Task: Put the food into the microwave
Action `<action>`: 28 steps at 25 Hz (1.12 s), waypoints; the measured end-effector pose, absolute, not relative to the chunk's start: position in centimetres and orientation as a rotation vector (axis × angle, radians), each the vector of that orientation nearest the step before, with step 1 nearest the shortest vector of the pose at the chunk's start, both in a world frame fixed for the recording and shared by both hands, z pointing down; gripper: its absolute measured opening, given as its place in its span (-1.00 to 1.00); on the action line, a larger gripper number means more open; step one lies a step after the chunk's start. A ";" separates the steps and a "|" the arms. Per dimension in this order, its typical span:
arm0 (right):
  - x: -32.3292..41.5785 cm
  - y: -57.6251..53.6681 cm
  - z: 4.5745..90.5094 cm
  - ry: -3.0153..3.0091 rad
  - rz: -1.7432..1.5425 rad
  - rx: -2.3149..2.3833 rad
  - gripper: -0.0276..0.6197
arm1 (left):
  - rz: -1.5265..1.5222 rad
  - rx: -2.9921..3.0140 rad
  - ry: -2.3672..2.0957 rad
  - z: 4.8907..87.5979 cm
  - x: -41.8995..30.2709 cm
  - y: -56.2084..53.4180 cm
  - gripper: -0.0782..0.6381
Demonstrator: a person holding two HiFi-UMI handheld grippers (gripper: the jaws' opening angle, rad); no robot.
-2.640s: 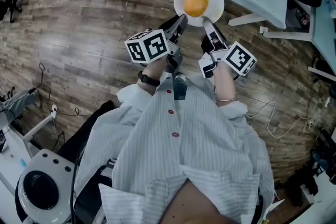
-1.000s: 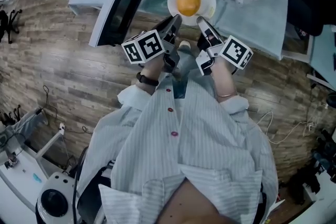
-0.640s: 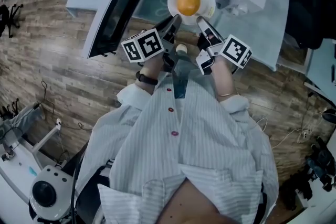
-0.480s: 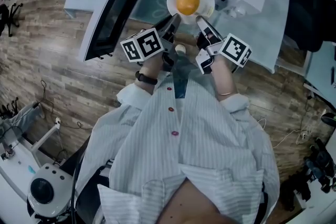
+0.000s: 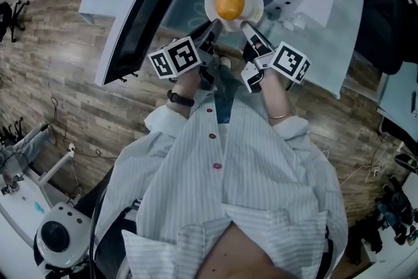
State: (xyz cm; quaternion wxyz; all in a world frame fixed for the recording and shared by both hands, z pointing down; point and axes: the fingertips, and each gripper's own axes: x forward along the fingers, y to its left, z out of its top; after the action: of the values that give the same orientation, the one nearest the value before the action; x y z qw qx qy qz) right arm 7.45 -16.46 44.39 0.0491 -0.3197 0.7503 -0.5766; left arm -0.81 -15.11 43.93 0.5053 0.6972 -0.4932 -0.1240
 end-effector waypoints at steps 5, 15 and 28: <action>7.0 -17.5 44.6 2.253 -1.766 -0.999 -0.74 | -0.281 1.686 -1.170 44.0 -1.3 -16.2 -0.60; 6.1 -19.0 44.9 2.223 -1.754 -1.049 -0.74 | -0.264 1.693 -1.126 44.5 -2.2 -18.2 -0.60; 5.9 -20.4 48.2 2.248 -1.715 -1.222 -0.66 | -0.155 1.732 -1.112 47.2 -2.6 -20.2 -0.60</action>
State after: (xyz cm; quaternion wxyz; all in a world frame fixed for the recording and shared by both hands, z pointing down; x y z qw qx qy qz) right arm 5.87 -20.39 48.23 0.0307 -0.3967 0.7294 -0.5564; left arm -2.59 -20.20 47.16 0.5131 0.7202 -0.4625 -0.0646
